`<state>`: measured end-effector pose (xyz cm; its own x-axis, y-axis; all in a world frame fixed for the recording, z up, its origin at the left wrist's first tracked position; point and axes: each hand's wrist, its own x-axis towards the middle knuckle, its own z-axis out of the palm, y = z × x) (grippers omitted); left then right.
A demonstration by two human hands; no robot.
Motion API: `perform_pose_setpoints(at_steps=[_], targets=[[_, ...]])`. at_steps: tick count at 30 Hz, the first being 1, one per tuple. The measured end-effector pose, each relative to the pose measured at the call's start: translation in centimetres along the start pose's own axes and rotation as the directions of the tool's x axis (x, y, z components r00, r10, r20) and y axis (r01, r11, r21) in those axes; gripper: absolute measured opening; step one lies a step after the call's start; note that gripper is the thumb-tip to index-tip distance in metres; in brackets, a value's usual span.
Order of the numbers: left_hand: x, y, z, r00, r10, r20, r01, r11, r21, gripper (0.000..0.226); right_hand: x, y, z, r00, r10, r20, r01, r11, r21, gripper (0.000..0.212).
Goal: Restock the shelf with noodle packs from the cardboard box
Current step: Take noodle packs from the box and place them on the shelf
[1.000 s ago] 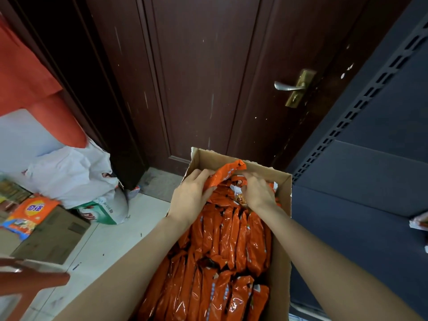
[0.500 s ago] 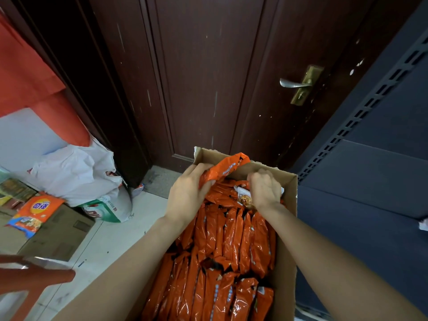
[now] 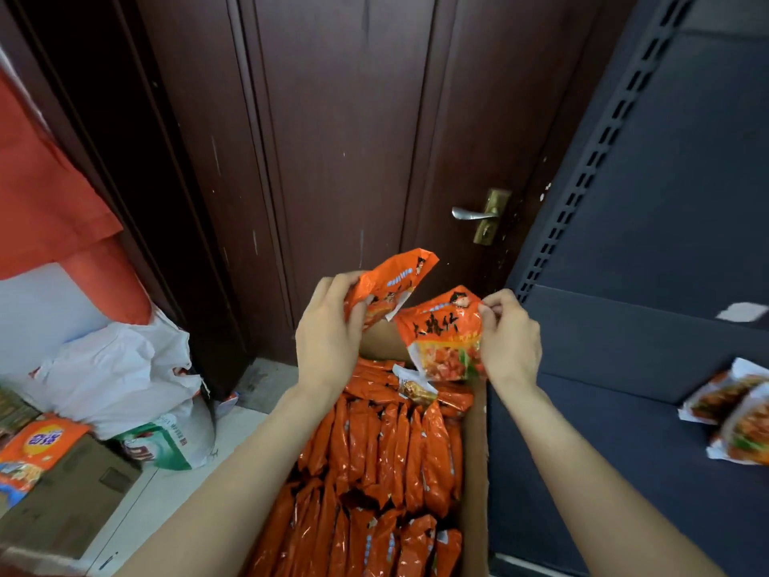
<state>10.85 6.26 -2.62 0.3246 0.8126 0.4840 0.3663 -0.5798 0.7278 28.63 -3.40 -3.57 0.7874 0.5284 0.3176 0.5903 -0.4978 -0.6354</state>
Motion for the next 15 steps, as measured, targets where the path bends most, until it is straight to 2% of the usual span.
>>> perform_pose_setpoints(at_steps=[6, 10, 15], targets=[[-1.1, 6.3, 1.9, 0.992, 0.122, -0.034, -0.124, 0.992, -0.041, 0.028, 0.8, 2.7, -7.9, 0.996, -0.004, -0.094, 0.017, 0.990, 0.138, 0.007], [-2.6, 11.4, 6.0, 0.982, 0.189, -0.010, -0.190, 0.978, -0.085, 0.028, 1.2, 7.1, -13.6, 0.988, 0.017, -0.156, 0.002, 0.992, 0.123, 0.008], [-6.1, 18.5, 13.1, 0.965, 0.255, 0.066, -0.245, 0.960, -0.134, 0.032, 1.4, 15.4, -19.7, 0.985, 0.040, -0.168, -0.025, 0.996, 0.088, 0.008]])
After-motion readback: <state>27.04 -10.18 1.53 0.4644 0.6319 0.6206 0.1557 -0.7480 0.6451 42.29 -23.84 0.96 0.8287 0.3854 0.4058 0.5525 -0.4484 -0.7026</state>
